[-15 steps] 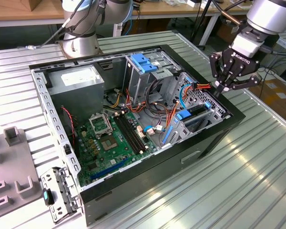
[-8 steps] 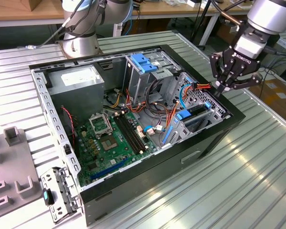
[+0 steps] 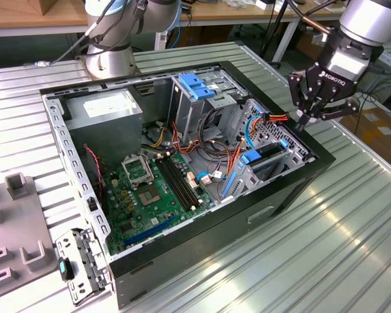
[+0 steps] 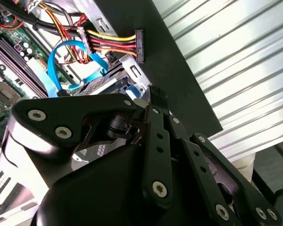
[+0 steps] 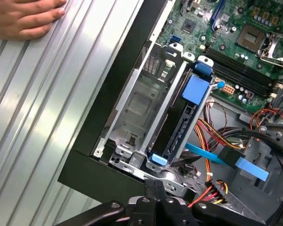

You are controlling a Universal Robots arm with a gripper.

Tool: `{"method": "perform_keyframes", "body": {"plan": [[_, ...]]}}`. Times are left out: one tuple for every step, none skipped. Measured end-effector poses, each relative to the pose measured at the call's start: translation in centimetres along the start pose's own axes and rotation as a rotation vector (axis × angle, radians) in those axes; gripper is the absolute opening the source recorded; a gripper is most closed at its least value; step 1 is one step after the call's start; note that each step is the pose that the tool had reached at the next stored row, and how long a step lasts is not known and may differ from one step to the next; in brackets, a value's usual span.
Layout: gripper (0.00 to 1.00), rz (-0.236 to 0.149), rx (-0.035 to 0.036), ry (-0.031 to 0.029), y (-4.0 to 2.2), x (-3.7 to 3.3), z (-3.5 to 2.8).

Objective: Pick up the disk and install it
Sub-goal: 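Insert the first disk wire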

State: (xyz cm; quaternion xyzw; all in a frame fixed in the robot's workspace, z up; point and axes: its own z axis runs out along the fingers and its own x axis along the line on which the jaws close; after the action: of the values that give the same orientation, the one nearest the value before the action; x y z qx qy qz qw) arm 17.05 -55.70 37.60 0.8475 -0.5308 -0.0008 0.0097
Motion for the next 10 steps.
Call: {"method": "perform_keyframes", "body": {"plan": [[0.11, -0.002, 0.0000, 0.0000, -0.14, -0.11, 0.00], [0.11, -0.004, 0.0000, 0.0000, -0.26, -0.25, -0.01], [0.11, -0.007, -0.0001, 0.0002, -0.36, -0.43, -0.02], [0.11, -0.010, 0.0000, 0.0001, -0.45, -0.60, -0.01], [0.11, -0.013, 0.0001, 0.0001, -0.53, -0.71, -0.01], [0.11, -0.017, 0.0002, 0.0002, -0.59, -0.79, -0.01], [0.11, -0.027, 0.0002, 0.0004, -0.68, -0.86, -0.02], [0.11, -0.036, 0.0003, 0.0005, -0.70, -0.88, -0.01], [0.11, -0.047, 0.0004, 0.0006, -0.72, -0.89, -0.01], [0.11, -0.069, 0.0006, 0.0011, -0.74, -0.88, -0.02]]}}
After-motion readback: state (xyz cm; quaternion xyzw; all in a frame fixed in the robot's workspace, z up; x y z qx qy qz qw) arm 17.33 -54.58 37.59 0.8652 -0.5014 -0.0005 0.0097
